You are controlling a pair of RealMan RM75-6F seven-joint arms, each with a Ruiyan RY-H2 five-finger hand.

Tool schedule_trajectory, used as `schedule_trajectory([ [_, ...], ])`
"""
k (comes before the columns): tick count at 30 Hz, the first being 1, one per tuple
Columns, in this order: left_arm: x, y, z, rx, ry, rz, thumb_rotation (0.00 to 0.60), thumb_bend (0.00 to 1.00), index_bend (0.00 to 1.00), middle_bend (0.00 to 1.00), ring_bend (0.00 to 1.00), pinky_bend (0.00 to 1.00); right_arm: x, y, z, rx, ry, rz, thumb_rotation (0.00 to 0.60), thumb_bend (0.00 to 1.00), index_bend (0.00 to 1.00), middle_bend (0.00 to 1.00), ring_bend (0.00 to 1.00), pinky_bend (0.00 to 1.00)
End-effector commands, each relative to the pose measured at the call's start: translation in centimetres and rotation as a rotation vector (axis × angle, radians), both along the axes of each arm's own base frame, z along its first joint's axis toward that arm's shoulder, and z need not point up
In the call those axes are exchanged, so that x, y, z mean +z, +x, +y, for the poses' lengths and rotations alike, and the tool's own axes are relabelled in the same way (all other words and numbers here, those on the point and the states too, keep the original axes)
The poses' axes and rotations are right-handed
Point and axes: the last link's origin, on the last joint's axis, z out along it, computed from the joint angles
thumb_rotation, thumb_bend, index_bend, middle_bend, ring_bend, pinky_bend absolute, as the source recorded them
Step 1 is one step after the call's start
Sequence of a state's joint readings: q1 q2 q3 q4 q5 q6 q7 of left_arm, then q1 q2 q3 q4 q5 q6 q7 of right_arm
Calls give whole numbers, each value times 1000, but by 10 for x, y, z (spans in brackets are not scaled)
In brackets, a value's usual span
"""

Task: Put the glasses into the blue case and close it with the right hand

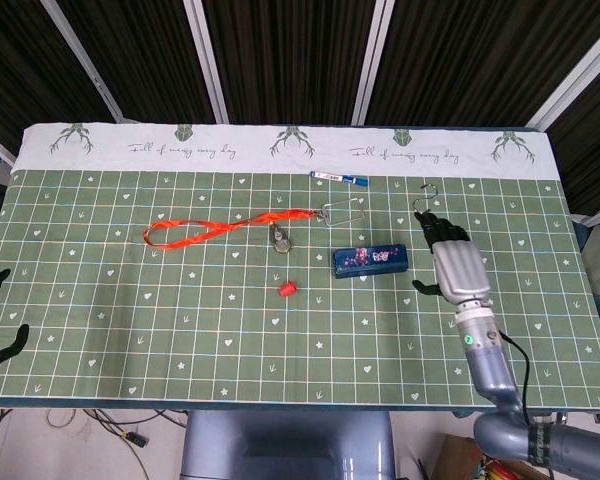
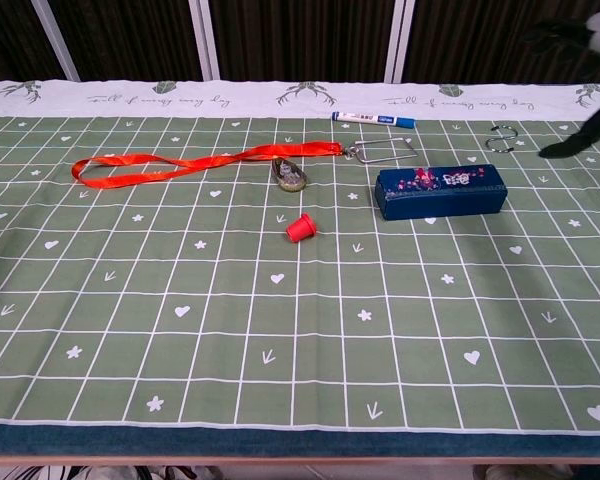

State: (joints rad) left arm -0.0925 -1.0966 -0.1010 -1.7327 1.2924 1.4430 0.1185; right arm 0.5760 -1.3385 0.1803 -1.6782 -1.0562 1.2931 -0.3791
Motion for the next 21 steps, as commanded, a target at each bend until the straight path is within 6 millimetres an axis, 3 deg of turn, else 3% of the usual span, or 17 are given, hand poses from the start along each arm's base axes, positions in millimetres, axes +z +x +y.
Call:
schedule_trajectory([
  [1,0,1,0,-13,5,14,600,354,80,3,0,0,21,-28,45,4,-42,40,600,165,28,68,108,205],
  [5,1,2,-1,-35,15,32,600,355,80,2,0,0,33,-54,87,-13,-83,53,600,160,24,58,100,205],
  [11,3,3,-1,-68,14,47,600,355,80,0,0,0,36,-83,131,-44,-131,64,600,159,22,41,76,202],
  [16,5,2,-2,-84,15,51,600,354,80,0,0,0,38,-97,152,-43,-171,99,600,156,14,27,62,198],
  [21,6,2,-2,-87,7,49,600,355,80,0,0,0,44,-96,158,-28,-196,122,600,148,8,24,60,198],
])
